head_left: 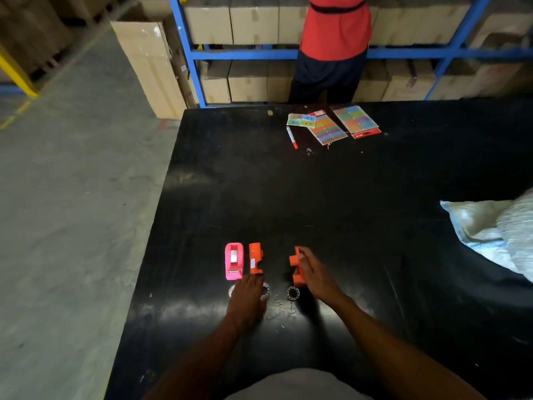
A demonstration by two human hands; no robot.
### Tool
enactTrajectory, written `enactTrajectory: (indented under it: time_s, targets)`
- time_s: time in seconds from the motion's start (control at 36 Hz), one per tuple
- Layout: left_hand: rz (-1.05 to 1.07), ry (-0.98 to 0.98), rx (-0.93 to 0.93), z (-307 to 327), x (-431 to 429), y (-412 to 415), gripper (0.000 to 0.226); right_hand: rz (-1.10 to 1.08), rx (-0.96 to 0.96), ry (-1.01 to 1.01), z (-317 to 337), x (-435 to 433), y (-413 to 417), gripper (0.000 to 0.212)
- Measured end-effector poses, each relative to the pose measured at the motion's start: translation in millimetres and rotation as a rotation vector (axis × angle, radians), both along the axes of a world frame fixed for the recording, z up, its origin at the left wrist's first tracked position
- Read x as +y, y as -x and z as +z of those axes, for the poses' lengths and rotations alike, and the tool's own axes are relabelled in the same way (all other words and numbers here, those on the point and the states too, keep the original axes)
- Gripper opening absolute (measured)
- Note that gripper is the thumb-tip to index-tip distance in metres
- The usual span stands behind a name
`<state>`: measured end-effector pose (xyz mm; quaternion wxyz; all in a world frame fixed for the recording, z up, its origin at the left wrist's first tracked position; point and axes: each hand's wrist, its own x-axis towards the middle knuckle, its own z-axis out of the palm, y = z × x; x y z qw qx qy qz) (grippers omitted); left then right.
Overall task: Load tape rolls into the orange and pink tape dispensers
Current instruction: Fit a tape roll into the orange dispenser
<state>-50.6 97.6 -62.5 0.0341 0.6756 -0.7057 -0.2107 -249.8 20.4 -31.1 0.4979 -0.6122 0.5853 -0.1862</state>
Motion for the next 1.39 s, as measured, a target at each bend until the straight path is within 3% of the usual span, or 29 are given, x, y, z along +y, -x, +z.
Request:
enactTrajectory:
  time_s: [0.11, 0.25, 0.47, 0.64, 0.92, 1.11, 1.25, 1.39]
  targets:
    - [0.074, 0.007, 0.171, 11.0, -0.4, 0.6, 0.050, 0.132, 0.025, 0.000, 1.9, 6.1, -4.3, 0.034]
    - [0.090, -0.050, 0.339, 27.6, -13.6, 0.6, 0.060, 0.230, 0.053, -0.014, 3.1, 14.7, -15.1, 0.038]
    - [0.086, -0.063, 0.566, 57.3, -18.7, -8.5, 0.037, 0.231, -0.030, 0.031, 14.6, 27.3, -25.3, 0.031]
    - [0.066, -0.162, 0.632, 64.0, -24.8, -21.3, 0.052, 0.203, -0.044, 0.027, 20.2, 31.9, -32.6, 0.031]
    - [0.120, -0.168, 0.779, 76.7, -23.3, -35.0, 0.048, 0.180, -0.084, 0.026, 22.1, 35.4, -40.5, 0.021]
    - [0.170, -0.153, 0.807, 80.7, -29.9, -31.7, 0.042, 0.144, -0.080, 0.041, 21.9, 29.1, -42.7, 0.031]
    - [0.167, -0.169, 0.871, 84.0, -36.6, -24.0, 0.028, 0.112, -0.099, 0.044, 16.4, 25.2, -43.7, 0.028]
    - [0.227, -0.202, 0.954, 79.1, -45.3, -15.7, 0.028, 0.043, -0.156, 0.037, 10.4, 18.4, -45.9, 0.027]
